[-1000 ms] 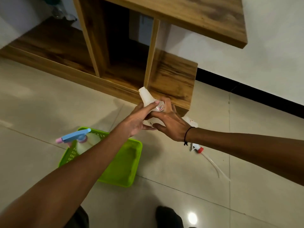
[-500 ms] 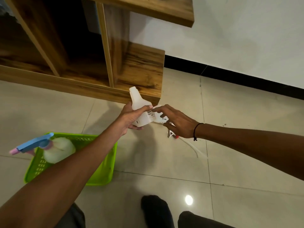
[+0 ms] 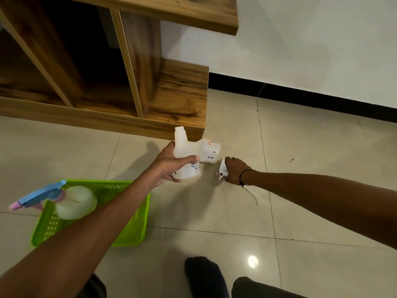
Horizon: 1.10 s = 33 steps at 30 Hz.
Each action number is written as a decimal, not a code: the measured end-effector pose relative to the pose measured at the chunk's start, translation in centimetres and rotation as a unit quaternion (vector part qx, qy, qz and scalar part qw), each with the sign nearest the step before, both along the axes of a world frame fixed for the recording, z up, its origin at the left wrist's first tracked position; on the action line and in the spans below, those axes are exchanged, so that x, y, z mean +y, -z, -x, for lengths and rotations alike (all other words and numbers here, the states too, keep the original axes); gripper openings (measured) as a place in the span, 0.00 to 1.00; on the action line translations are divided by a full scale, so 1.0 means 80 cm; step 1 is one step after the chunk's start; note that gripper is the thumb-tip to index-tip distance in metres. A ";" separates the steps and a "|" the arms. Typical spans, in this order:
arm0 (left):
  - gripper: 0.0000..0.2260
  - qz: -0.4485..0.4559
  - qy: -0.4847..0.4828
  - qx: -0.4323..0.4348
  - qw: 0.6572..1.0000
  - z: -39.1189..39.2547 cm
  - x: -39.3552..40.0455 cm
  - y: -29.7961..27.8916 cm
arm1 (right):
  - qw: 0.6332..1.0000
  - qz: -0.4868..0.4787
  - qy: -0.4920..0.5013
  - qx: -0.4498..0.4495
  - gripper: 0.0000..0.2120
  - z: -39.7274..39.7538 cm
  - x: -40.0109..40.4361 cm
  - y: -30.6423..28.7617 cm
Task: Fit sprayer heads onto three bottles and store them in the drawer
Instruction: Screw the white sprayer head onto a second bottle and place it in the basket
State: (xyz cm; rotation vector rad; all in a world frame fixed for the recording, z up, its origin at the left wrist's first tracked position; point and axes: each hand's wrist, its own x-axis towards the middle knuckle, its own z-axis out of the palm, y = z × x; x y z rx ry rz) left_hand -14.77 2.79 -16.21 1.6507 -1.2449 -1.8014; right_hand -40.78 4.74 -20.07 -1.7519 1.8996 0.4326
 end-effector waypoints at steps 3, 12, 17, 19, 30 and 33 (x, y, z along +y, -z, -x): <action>0.33 0.014 0.027 -0.025 0.999 -0.009 0.008 0.005 | 0.999 0.027 0.035 -0.008 0.14 -0.001 0.009 0.018; 0.38 0.079 0.106 -0.107 0.986 -0.024 0.010 0.006 | 0.995 0.047 0.080 -0.027 0.27 -0.012 0.011 0.012; 0.40 0.107 0.137 -0.126 0.977 -0.021 0.012 0.011 | 0.978 0.049 0.180 -0.092 0.22 -0.005 -0.004 -0.003; 0.41 0.118 0.157 -0.141 0.970 -0.019 0.014 0.011 | 0.954 0.047 0.249 -0.157 0.16 -0.001 -0.008 -0.011; 0.34 0.166 0.265 -0.215 0.925 0.000 0.027 0.017 | 0.825 0.149 0.382 -0.388 0.13 0.002 -0.049 -0.083; 0.36 0.173 0.277 -0.228 0.917 0.002 0.029 0.019 | 0.794 0.197 0.388 -0.425 0.14 0.003 -0.060 -0.099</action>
